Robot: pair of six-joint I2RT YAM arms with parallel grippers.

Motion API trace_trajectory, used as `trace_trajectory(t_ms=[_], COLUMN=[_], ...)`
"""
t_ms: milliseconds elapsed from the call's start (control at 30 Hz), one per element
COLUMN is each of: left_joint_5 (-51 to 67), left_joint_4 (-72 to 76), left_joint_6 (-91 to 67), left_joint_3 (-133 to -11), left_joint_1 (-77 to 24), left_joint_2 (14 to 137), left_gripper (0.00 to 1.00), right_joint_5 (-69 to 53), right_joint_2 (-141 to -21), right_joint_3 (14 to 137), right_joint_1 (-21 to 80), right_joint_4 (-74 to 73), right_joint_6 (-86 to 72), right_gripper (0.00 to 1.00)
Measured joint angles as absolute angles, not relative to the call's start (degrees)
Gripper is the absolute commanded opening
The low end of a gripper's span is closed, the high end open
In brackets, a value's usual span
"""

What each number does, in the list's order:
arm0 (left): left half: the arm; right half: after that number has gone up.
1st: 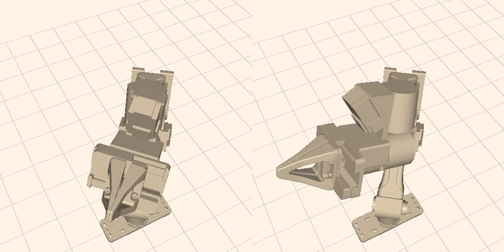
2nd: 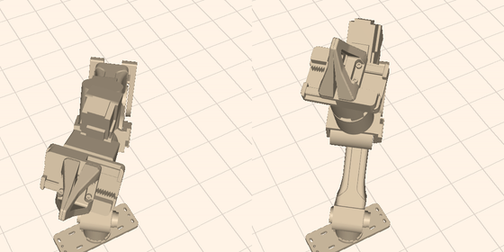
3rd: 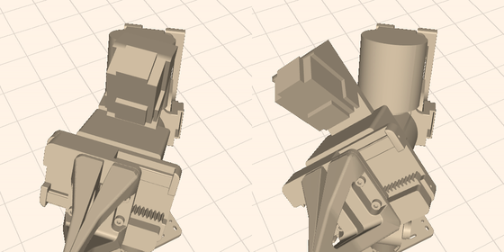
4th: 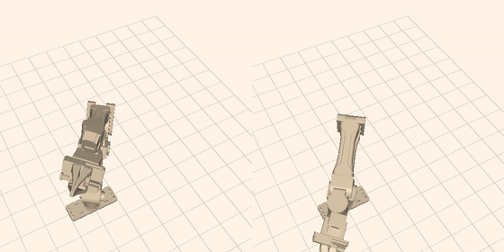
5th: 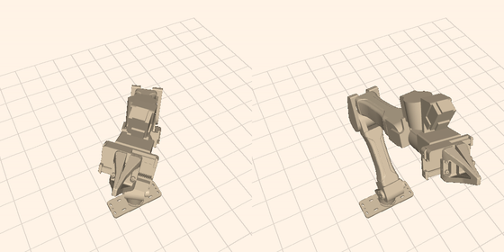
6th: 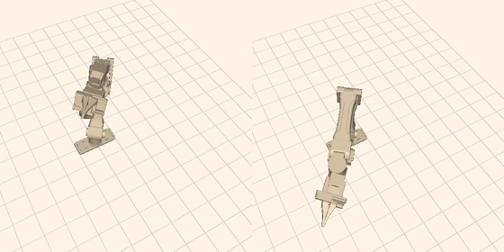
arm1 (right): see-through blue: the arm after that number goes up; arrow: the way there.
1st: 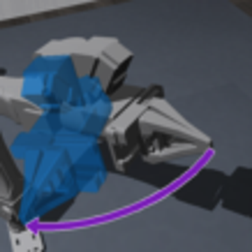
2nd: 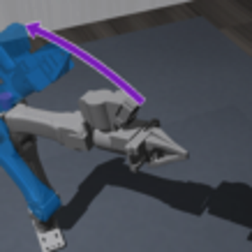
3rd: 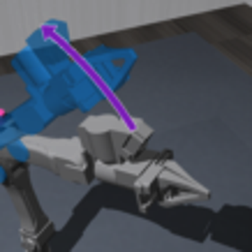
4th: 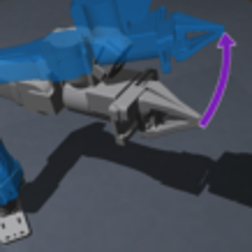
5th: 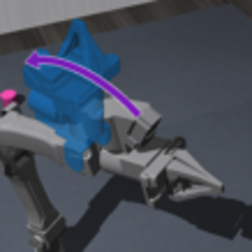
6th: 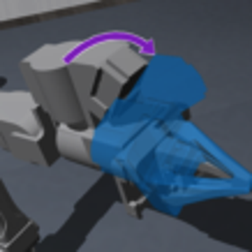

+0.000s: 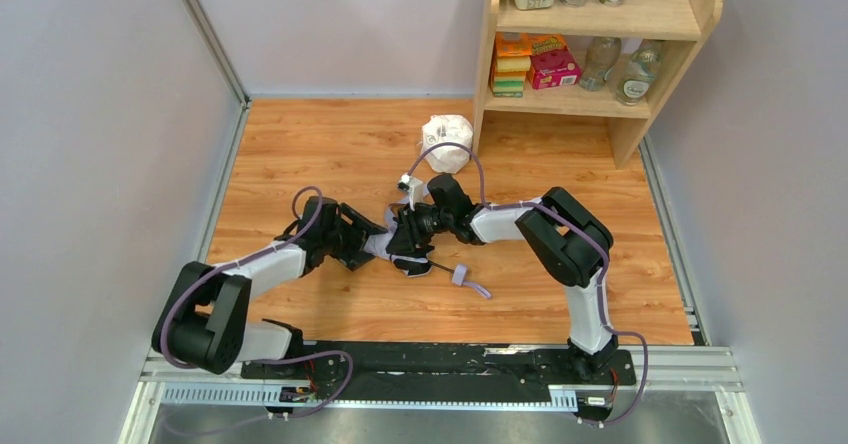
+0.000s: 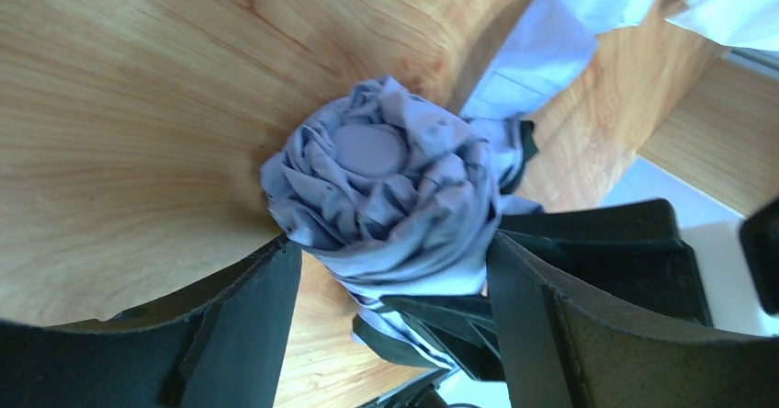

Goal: Put away the umbrella

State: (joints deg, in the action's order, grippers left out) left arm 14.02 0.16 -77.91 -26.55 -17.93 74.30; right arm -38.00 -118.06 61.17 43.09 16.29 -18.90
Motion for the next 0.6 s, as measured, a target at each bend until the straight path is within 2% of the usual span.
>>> trace_trajectory(t_ms=[300,367,433,467,500,533,600], left_joint_5=[12.58,12.40,12.25,12.27,12.32,12.53,13.61], left_joint_4=[0.97,0.95,0.93,1.08,1.43,2.28,4.91], left_joint_6=[-78.35,-78.41,-78.52,-78.65,-78.98,-79.35,-80.18], left_joint_3=[-27.94,-28.16,-28.47,-28.82,-29.04,-29.21,-29.58], left_joint_1=[-19.66,-20.05,-20.47,-20.73,-20.99,-21.17,-21.30], left_joint_2=[78.72,79.79,80.73,81.54,82.32,83.46,85.80], left_gripper=[0.80,0.74,0.61,0.48,0.44,0.32,0.23], right_joint_5=[-38.11,-38.11,-38.04,-38.00,-37.98,-37.89,-37.06], right_joint_2=[-118.08,-118.08,-118.02,-117.93,-117.84,-117.73,-117.27], right_joint_3=[61.19,61.21,61.21,61.21,61.21,61.21,61.21], right_joint_1=[43.05,43.05,42.98,42.83,42.61,42.39,41.98], right_joint_4=[16.29,16.29,16.19,15.94,15.68,15.35,14.52], right_joint_6=[-18.90,-18.92,-18.90,-18.87,-18.85,-18.81,-18.70], right_gripper=[0.00,0.00,0.00,0.00,0.00,0.00,0.00])
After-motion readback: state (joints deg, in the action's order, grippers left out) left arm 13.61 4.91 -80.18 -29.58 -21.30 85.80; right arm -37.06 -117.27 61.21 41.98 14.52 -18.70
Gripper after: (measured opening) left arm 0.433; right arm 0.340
